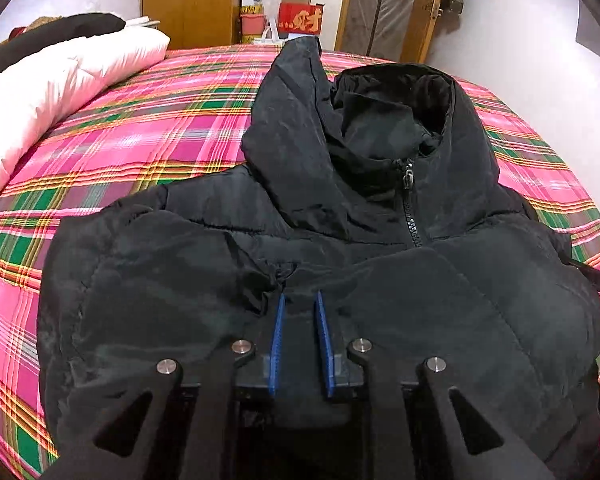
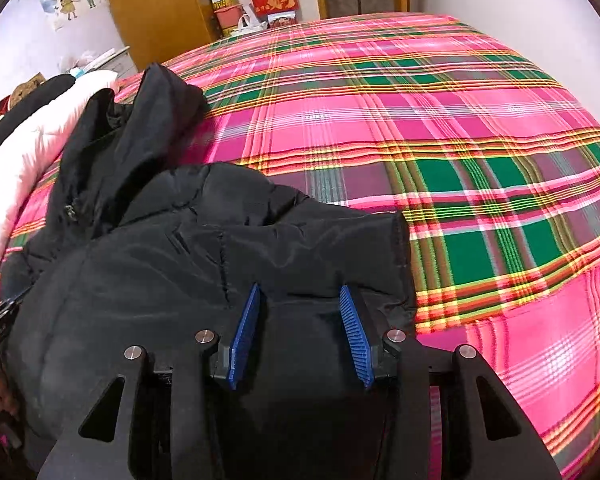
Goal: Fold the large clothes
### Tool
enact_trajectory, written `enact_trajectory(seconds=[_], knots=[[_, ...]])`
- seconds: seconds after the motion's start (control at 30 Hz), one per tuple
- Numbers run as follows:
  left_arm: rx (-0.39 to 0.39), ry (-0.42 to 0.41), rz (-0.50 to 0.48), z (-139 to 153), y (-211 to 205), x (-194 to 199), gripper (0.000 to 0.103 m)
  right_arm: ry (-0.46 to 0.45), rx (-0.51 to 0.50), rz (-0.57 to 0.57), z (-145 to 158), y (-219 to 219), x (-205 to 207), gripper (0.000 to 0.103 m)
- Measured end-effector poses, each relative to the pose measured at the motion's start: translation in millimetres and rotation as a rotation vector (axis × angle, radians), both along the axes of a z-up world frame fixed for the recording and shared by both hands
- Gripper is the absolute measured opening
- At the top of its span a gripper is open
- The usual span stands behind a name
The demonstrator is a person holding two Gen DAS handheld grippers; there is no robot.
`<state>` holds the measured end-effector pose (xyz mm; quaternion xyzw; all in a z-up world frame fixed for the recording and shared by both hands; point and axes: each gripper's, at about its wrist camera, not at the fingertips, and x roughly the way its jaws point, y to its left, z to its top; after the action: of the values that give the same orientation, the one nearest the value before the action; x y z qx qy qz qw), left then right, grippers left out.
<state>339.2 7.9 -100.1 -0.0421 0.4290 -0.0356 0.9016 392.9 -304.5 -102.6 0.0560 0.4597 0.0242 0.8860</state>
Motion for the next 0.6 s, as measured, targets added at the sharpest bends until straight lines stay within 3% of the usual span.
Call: enact_trajectory(seconds=[0.17, 0.3, 0.4, 0.5, 0.6], knots=[[-0.031, 0.022, 0.008, 21, 6, -2, 0.019, -0.003, 0.002, 0.001, 27, -2, -7, 0.043], [-0.064, -0.059, -0.011, 63, 13, -36, 0.019, -0.094, 0.064, 0.047, 65, 7, -46, 0.043], [-0.076, -0.103, -0.046, 78, 7, -66, 0.019, -0.1, 0.063, 0.107, 67, 26, -70, 0.043], [-0.065, -0.06, -0.068, 62, -3, -70, 0.019, -0.036, 0.027, 0.14, 45, 42, -74, 0.043], [-0.042, 0.056, -0.049, 25, -6, -58, 0.019, 0.036, 0.001, 0.14, 20, 47, -68, 0.043]])
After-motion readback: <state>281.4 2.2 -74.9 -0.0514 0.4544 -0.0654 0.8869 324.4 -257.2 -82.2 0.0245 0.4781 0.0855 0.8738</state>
